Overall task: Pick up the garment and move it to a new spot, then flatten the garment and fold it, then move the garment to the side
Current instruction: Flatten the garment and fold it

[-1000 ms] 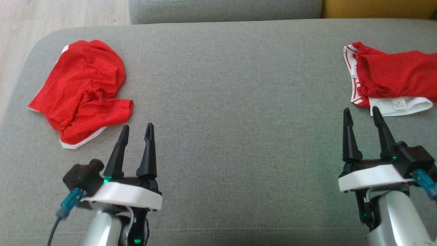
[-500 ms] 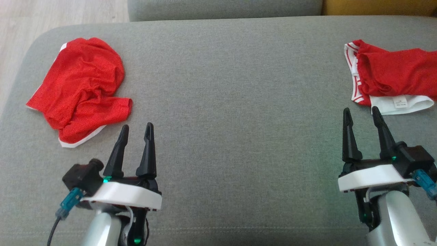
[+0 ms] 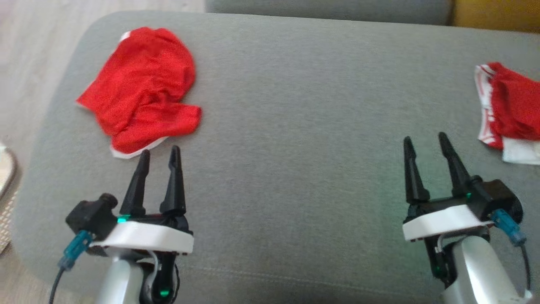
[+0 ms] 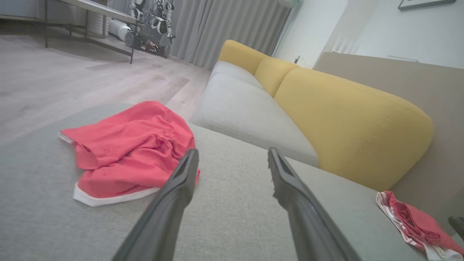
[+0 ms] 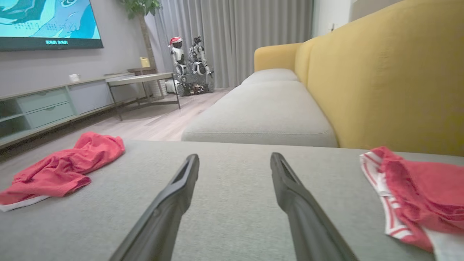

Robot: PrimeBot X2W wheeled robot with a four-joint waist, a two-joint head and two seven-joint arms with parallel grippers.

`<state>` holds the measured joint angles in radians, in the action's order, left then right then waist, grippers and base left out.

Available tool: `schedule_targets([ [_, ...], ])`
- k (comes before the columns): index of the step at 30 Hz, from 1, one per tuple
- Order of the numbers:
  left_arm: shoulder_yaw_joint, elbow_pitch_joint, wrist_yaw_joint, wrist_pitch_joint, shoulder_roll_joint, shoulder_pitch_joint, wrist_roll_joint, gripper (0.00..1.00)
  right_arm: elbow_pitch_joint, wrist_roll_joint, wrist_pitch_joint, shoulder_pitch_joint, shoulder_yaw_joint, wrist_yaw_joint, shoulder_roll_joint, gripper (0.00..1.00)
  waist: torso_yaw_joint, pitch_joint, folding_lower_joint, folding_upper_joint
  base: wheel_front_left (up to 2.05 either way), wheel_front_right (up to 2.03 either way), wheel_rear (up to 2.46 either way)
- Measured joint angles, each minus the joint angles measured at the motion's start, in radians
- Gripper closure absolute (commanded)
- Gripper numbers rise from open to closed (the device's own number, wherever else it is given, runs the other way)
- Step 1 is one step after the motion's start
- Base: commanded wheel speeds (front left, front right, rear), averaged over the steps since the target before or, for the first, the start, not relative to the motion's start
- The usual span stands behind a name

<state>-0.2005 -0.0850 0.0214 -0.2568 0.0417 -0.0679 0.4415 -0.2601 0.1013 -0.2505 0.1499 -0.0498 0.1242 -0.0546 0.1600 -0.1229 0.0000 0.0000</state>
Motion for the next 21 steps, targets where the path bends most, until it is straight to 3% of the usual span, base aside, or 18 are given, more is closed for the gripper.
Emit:
schedule_targets([
  [14, 0.052, 0.032, -0.014, 0.0, 0.0, 0.034, 0.006, 0.0, 0.006, 0.025, 0.022, -0.005, -0.074, 0.0, -0.028, 0.0, 0.207, 0.024, 0.0, 0.0, 0.0, 0.0, 0.0],
  [21, 0.057, 0.043, -0.024, 0.0, 0.0, 0.052, 0.017, 0.0, 0.011, 0.037, 0.032, -0.02, -0.094, 0.0, -0.029, 0.0, 0.27, 0.028, 0.0, 0.0, 0.0, 0.0, 0.0],
])
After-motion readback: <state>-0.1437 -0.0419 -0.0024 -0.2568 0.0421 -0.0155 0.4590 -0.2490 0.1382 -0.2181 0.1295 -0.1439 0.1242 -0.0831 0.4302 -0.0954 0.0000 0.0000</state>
